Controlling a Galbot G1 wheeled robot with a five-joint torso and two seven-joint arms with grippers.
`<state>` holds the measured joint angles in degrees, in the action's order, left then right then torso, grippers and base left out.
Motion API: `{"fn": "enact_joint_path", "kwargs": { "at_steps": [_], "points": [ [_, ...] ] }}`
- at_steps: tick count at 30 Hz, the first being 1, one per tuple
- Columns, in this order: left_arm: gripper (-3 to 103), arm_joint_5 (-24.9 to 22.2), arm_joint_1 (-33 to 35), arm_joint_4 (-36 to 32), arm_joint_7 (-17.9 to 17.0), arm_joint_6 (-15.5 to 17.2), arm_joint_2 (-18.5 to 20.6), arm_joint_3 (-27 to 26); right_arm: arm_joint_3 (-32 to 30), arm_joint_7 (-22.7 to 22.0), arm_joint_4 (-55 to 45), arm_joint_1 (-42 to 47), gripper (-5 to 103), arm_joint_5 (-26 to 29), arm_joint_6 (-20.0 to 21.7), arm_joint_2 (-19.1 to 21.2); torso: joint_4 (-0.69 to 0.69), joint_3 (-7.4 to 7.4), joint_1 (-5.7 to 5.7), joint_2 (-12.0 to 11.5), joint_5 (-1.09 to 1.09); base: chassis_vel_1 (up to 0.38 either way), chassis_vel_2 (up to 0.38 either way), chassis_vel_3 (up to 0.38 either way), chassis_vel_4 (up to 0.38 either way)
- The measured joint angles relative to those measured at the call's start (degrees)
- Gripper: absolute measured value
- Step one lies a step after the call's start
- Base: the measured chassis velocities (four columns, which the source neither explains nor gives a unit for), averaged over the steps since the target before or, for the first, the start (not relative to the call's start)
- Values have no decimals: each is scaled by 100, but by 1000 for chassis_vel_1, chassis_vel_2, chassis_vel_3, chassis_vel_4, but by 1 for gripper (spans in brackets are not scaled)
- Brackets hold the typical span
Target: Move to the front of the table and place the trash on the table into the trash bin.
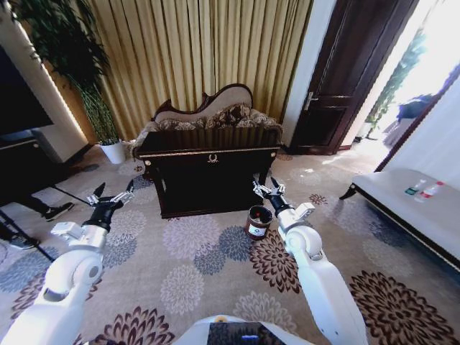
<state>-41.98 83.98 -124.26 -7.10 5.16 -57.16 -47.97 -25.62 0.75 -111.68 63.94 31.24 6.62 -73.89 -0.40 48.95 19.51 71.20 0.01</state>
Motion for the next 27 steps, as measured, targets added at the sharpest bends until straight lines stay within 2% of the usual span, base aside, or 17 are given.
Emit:
{"fn": "enact_joint_path", "kwargs": {
  "at_steps": [1,2,3,4,5,8,13,16,17,19,22,27],
  "points": [
    [100,-1,19,-15,1,2,-9,4,-12,-58,72,-1,100,-426,-221,-30,0,0,0,0,0,0,0,0,0],
    [100,-1,19,-15,1,2,-9,4,-12,-58,72,-1,100,-426,-221,-30,0,0,0,0,0,0,0,0,0],
    [100,4,50,-22,1,3,-21,8,-34,-132,163,-1,100,-955,-443,-66,0,0,0,0,0,0,0,0,0],
    [100,13,69,-22,1,3,-30,10,-39,-208,202,0,100,-1228,-529,-83,0,0,0,-1,0,0,0,0,0],
    [100,13,69,-22,1,3,-30,10,-39,-208,202,0,100,-1228,-529,-83,0,0,0,-1,0,0,0,0,0],
    [100,66,104,7,-1,2,-38,22,15,-588,201,23,100,-1591,-526,-96,0,0,0,0,0,0,0,0,0],
    [100,86,119,14,122,16,-27,3,17,-553,103,75,100,-1615,-373,-15,0,0,0,0,0,0,0,0,0],
    [100,144,94,91,326,67,-7,-20,-56,-124,-39,140,100,-1499,-81,159,0,0,0,0,0,0,0,0,0],
    [100,144,94,91,326,67,-7,-20,-56,-124,-39,140,100,-1499,-81,159,0,0,0,0,0,0,0,0,0],
    [100,186,57,153,401,136,31,-21,-100,32,-141,151,100,-1560,278,289,0,0,0,0,0,0,0,0,0],
    [100,229,48,200,488,168,77,-39,-98,1,-273,149,100,-1474,581,364,-1,0,0,0,0,0,0,0,0],
    [100,273,49,264,574,174,130,-48,-44,-37,-315,82,100,-1443,738,439,1,0,0,0,0,0,0,0,0]
  ]
}}
